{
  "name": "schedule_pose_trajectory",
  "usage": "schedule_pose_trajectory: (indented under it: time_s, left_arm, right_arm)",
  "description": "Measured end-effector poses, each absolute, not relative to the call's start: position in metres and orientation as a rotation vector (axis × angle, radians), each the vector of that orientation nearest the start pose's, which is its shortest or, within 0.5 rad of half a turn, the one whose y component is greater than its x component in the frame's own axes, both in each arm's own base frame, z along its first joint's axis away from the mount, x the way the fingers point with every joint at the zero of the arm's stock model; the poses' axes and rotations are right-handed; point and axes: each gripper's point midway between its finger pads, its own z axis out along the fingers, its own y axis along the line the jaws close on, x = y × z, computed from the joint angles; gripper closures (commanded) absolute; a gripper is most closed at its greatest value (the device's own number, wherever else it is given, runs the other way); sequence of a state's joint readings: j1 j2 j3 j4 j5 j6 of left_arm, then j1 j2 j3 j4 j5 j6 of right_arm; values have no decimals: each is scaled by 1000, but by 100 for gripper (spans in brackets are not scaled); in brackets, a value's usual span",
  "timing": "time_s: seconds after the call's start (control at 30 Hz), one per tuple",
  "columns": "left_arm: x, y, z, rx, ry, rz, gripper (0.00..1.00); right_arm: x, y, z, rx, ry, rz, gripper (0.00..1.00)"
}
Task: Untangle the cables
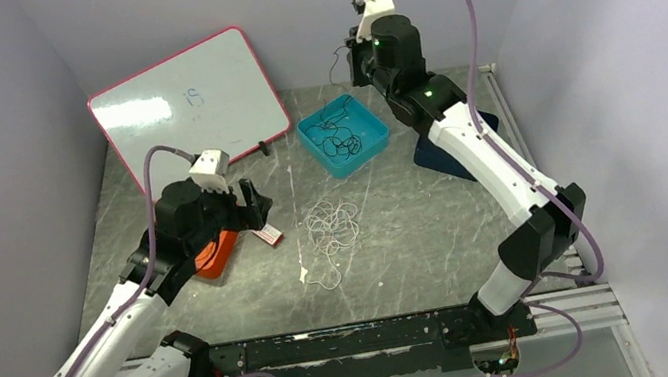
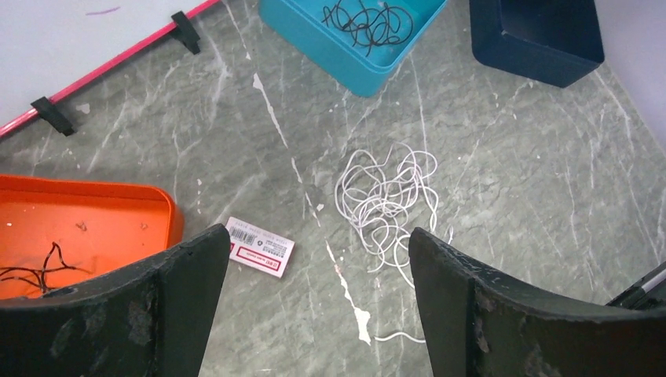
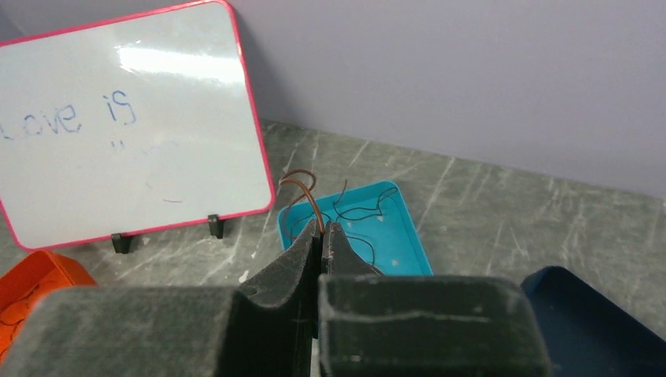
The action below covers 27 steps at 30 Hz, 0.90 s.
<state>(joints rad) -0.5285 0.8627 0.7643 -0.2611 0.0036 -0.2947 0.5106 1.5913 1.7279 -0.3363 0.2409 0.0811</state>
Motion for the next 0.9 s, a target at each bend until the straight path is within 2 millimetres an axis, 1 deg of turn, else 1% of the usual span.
schedule_pose_trajectory:
  time_s: [0.13, 0.2, 0.27, 0.4, 0.6, 0.8, 0.9]
  left_arm:
    - [265, -169, 219, 233, 1984, -538, 12]
    - [265, -169, 218, 234, 1993, -536, 12]
    - [265, -169, 219, 234, 1994, -536, 12]
    - [264, -168, 220, 235, 1998, -534, 13]
    - [261, -167, 218, 227, 2012, -531, 13]
    - [259, -164, 223, 201, 2001, -540, 14]
    - [259, -165, 223, 196, 2004, -541, 14]
  right_arm:
    - [459, 215, 377, -223, 1750, 245, 100]
    - [470, 213, 374, -216, 1749, 244, 100]
    - [481, 212, 367, -215, 1756, 246, 100]
    - [495, 218, 347, -234, 1784, 257, 100]
    - [505, 231, 326, -270, 1815, 280, 100]
    - [510, 232, 303, -286, 1848, 273, 100]
    - [512, 231, 285, -295, 1877, 262, 100]
